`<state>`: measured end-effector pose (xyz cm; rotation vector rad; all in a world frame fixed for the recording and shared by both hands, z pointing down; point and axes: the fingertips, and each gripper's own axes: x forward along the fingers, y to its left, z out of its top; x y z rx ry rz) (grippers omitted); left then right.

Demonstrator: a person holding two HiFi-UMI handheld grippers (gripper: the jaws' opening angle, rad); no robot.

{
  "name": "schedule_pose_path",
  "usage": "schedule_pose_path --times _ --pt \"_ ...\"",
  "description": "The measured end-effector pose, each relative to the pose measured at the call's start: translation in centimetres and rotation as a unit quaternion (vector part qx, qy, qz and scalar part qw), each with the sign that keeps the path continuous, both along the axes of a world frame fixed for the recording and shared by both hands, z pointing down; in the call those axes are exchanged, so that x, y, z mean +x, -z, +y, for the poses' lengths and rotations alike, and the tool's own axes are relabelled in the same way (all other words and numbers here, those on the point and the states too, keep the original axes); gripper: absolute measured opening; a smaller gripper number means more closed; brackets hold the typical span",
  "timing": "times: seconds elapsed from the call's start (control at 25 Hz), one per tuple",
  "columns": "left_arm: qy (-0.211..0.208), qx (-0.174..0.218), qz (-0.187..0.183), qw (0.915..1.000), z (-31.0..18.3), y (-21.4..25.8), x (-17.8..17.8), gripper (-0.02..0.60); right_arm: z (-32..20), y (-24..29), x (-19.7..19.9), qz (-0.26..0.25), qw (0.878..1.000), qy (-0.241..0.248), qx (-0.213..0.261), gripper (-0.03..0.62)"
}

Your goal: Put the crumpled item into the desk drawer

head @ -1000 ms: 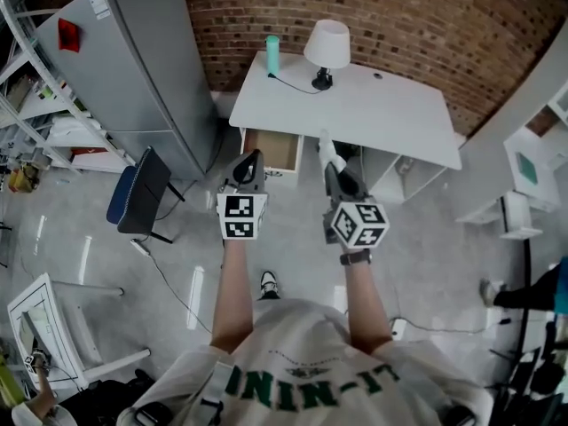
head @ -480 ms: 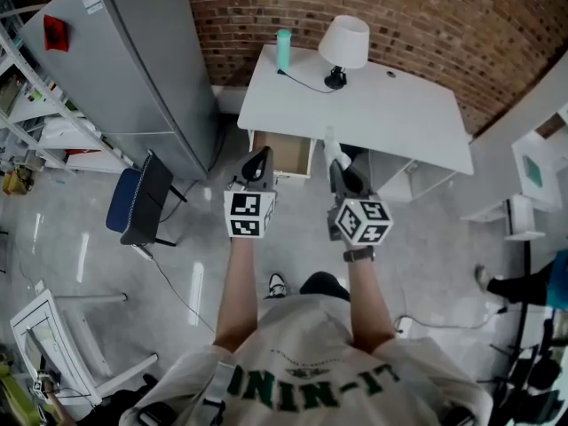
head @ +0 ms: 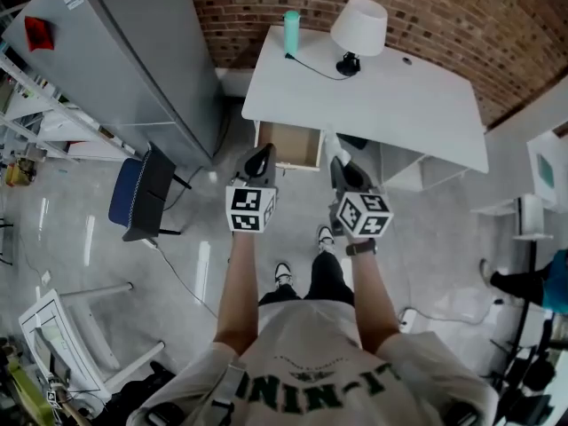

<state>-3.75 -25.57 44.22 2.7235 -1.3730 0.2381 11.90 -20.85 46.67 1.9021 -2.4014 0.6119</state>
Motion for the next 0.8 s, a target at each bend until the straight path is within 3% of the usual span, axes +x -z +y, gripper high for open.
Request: schedule_pose_path --times 0.52,0.8 --pt "-0.030 -0.022 -0.002 0.9993 -4.4 -9.8 1.7 -0.008 -5.5 -13.0 0.6 0.003 0.993 0.045 -0.106 0.006" --pt "-0.033 -0.053 -0.002 0.9980 -6.0 -16.7 2.0 -0.008 -8.3 -20.4 0.3 0.029 0.986 0.066 -0.152 0.008"
